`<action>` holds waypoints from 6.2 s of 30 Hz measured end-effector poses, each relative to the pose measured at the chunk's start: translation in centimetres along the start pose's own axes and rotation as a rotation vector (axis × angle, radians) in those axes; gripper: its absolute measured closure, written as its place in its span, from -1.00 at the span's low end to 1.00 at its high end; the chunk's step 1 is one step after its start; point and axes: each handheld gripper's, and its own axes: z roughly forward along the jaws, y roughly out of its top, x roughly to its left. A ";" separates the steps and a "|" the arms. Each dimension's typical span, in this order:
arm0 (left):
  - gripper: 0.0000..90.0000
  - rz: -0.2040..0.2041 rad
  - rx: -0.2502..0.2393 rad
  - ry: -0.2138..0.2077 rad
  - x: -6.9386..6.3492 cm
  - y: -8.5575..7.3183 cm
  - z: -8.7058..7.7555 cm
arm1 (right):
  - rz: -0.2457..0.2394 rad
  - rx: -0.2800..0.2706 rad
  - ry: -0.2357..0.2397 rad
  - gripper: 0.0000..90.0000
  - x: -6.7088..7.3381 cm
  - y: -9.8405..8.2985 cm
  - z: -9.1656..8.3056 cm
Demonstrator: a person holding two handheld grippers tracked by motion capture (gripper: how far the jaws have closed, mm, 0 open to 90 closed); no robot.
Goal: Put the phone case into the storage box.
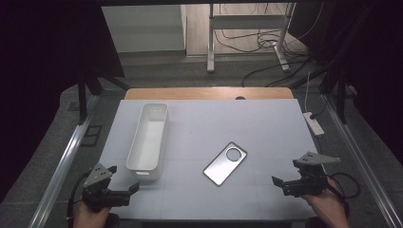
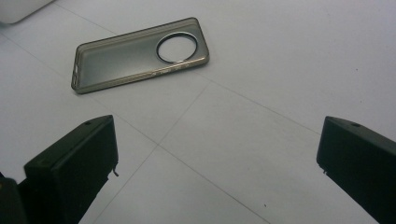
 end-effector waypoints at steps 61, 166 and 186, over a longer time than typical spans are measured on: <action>-0.99 0.013 0.005 0.006 -0.1 0.0 0.1 | -0.025 0.100 0.081 -1.00 1.8 4.8 6.1; -0.99 0.025 0.007 0.002 -0.2 0.1 0.1 | -0.274 0.370 0.298 0.99 9.4 5.1 14.6; -0.99 0.025 0.006 0.002 -0.2 0.1 0.1 | -0.210 0.413 0.235 0.99 6.1 4.1 13.0</action>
